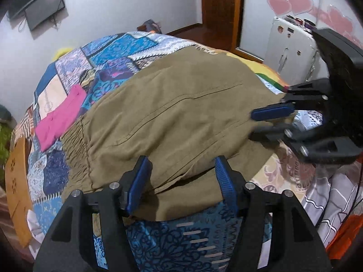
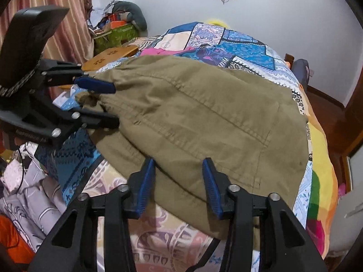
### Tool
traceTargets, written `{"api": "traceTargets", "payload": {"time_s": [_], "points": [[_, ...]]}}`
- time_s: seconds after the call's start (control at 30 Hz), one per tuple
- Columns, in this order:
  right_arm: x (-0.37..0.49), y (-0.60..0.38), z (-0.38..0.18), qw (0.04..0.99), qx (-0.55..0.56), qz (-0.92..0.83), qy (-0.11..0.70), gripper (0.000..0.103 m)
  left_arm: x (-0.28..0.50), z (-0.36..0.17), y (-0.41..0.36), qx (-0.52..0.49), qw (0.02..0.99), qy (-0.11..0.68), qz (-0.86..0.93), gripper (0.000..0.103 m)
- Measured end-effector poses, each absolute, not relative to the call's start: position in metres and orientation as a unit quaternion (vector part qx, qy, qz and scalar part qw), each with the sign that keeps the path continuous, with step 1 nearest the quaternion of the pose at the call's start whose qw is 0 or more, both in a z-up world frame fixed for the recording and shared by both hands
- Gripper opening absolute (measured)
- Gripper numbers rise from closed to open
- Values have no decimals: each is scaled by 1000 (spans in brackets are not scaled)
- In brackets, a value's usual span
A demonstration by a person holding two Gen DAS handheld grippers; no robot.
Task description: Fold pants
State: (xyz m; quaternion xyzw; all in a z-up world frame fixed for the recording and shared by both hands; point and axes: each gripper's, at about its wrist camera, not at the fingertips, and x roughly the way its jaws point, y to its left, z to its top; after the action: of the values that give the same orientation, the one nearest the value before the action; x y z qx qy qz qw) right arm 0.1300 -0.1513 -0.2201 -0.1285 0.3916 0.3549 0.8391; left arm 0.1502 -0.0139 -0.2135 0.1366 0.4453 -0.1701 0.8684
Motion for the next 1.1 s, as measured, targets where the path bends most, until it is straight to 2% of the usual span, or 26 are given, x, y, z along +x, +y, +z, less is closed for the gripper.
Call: {"api": "traceTargets", "payload": {"time_s": [0.07, 0.27, 0.33, 0.43, 0.6, 0.97, 1.1], "points": [[130, -150, -217, 842, -129, 359, 381, 12, 150, -215, -18, 145, 868, 443, -170, 61], [130, -154, -204, 853, -113, 361, 360, 7, 154, -220, -23, 169, 869, 437, -161, 59], [131, -158, -199, 854, -100, 363, 358, 7, 156, -218, -23, 175, 872, 432, -148, 43], [130, -160, -194, 855, -95, 366, 355, 6, 159, -213, -15, 154, 877, 433, -140, 26], [116, -159, -187, 852, -99, 376, 350, 7, 149, -198, -9, 143, 883, 420, -151, 18], [100, -164, -199, 841, -100, 371, 380, 7, 120, -214, -15, 141, 872, 439, -165, 18], [94, -164, -198, 840, -102, 367, 388, 11, 112, -207, -9, 131, 867, 445, -183, 28]]}}
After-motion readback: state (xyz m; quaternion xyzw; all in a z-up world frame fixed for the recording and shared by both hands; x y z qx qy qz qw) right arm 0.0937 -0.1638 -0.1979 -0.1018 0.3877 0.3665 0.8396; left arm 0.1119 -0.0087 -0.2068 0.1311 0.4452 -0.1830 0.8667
